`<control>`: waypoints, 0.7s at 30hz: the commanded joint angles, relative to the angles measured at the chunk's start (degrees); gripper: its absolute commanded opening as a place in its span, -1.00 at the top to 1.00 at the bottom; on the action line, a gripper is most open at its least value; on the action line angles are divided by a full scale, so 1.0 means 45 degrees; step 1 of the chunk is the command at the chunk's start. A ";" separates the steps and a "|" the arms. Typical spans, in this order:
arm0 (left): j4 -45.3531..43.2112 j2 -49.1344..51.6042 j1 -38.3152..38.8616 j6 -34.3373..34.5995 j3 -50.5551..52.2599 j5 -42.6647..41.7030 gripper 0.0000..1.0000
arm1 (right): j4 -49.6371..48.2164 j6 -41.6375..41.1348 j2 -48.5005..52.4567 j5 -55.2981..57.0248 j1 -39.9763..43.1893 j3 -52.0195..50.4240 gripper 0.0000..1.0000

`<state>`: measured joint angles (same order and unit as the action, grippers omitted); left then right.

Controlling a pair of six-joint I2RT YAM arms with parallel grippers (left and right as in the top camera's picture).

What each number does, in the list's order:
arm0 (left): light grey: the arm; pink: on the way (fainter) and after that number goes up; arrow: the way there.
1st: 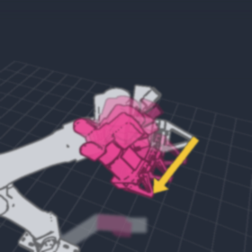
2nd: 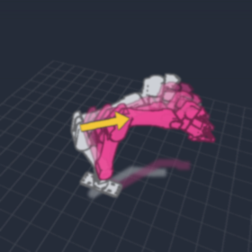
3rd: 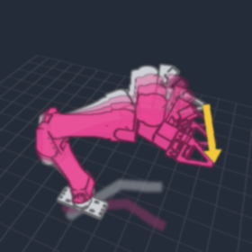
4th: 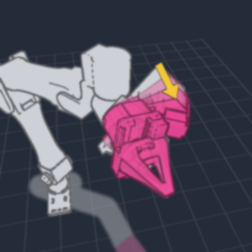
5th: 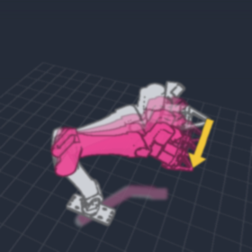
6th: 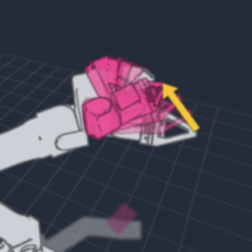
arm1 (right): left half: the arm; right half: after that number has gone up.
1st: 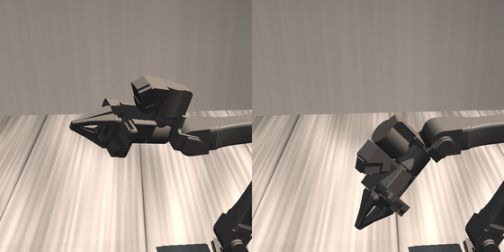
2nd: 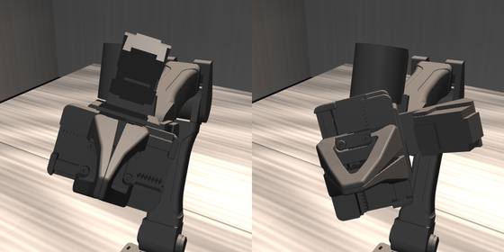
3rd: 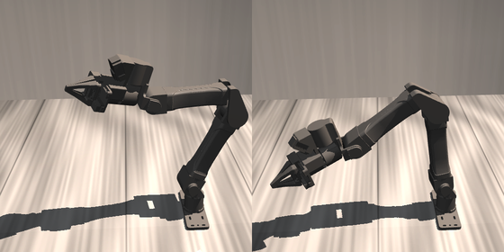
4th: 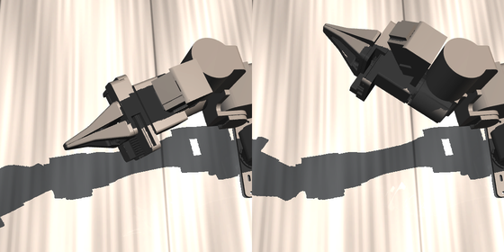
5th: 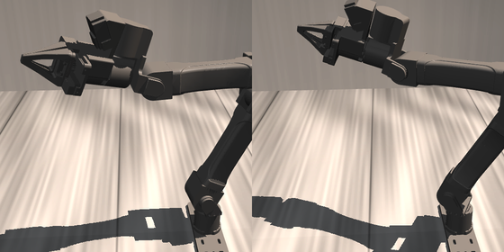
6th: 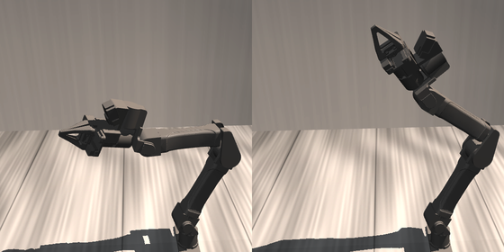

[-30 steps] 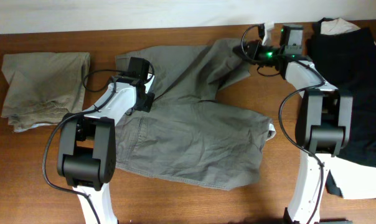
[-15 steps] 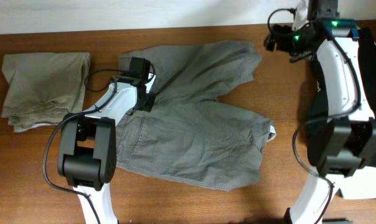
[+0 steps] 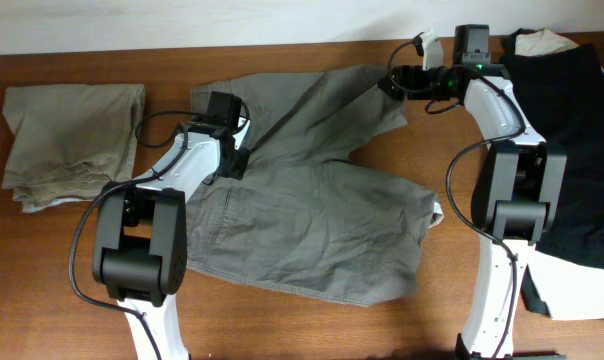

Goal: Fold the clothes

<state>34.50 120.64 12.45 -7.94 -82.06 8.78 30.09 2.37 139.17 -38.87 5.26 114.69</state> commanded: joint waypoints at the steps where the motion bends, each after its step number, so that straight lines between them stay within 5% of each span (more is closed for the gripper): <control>1: -0.0044 0.0563 0.0068 -0.0078 0.0384 -0.0427 0.99 | 0.0607 -0.0447 0.0277 -0.0364 -0.0175 0.0049 -0.75; 4: -0.0034 0.0563 0.0068 -0.0078 0.0384 -0.0423 0.98 | 0.2501 -0.0447 0.0223 -0.0976 -0.0155 0.0160 -0.72; 8: -0.0034 0.0563 0.0068 -0.0078 0.0384 -0.0423 0.99 | 0.5051 -0.0165 -0.0670 -0.2351 0.0185 0.0175 -0.29; 12: -0.0034 0.0563 0.0068 -0.0078 0.0384 -0.0423 0.98 | 0.9437 -0.0160 -0.2045 0.0087 0.0340 0.1972 -0.02; 14: -0.0039 0.0563 0.0068 -0.0078 0.0384 -0.0423 0.98 | 1.1861 -0.0015 -0.2506 0.0991 0.0345 0.3793 -0.05; 15: -0.0034 0.0563 0.0068 -0.0078 0.0384 -0.0423 0.98 | 1.2808 0.0389 -0.2531 0.1132 0.0350 0.4648 -0.34; 16: -0.0034 0.0563 0.0068 -0.0083 0.0384 -0.0423 0.98 | 1.3172 0.0403 -0.2531 0.1559 0.0350 0.5081 -0.43; 19: -0.0063 0.0563 0.0068 -0.0078 0.0384 -0.0423 0.98 | 1.2667 0.0364 -0.2511 0.4328 0.0350 0.4983 -0.75; 21: -0.0073 0.0563 0.0068 -0.0078 0.0384 -0.0423 0.98 | 1.0885 0.0374 -0.2424 0.5406 0.0432 0.4036 -0.75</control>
<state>34.13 120.64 12.45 -7.94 -82.02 8.78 84.25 3.49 128.16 -21.91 6.61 136.59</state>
